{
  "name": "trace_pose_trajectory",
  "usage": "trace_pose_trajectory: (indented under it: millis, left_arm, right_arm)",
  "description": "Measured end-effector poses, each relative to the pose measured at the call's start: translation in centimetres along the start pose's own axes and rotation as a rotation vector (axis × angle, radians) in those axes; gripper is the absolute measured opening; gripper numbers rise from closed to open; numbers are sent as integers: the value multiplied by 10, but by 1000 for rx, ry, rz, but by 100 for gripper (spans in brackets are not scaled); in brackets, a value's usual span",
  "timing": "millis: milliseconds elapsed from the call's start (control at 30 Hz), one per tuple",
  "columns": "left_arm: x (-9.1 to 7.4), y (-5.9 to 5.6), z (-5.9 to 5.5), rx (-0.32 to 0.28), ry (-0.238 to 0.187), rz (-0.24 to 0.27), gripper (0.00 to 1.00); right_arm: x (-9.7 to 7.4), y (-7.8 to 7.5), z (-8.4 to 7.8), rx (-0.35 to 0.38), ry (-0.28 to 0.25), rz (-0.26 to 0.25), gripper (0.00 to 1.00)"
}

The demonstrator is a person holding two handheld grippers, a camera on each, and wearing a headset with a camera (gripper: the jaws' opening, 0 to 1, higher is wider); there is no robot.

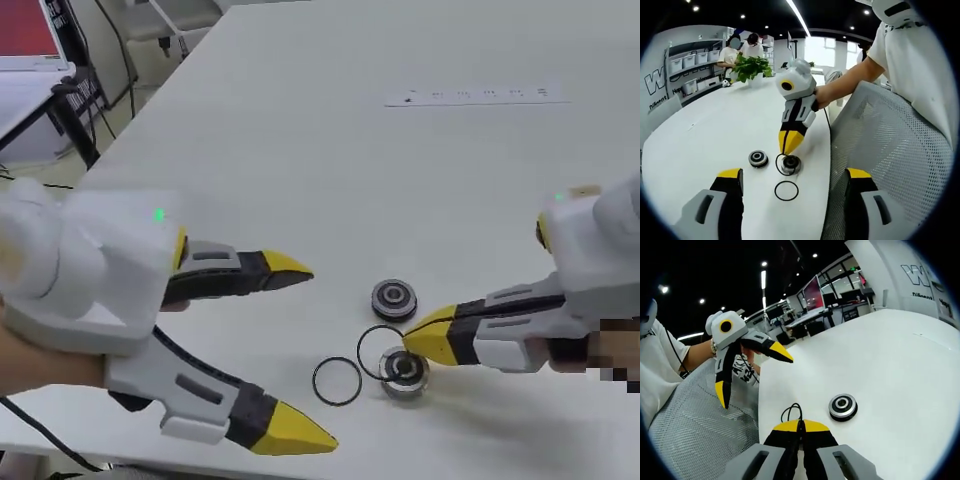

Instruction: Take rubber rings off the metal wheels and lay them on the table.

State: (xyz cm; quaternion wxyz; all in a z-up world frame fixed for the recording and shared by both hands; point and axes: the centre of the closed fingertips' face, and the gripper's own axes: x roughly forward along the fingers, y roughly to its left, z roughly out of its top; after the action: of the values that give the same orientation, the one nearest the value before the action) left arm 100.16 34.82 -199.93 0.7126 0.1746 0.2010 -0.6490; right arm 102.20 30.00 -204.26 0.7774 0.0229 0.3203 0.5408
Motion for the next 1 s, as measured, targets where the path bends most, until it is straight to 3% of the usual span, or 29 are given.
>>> trace_pose_trajectory:
  millis: [267,600,833,1000]
  left_arm:
    - [-14,-8,-7,-46,-14,38,84]
    - [-30,-7,-12,-113,-56,108,83]
    - [-31,-7,-13,-128,-62,120,83]
    - [-30,-5,-12,-134,-70,121,83]
  right_arm:
    - [10,4,0,-45,45,25,0]
    - [28,12,-1,-89,105,67,0]
    - [33,5,-14,-153,200,37,0]
    - [34,3,-12,-184,213,31,0]
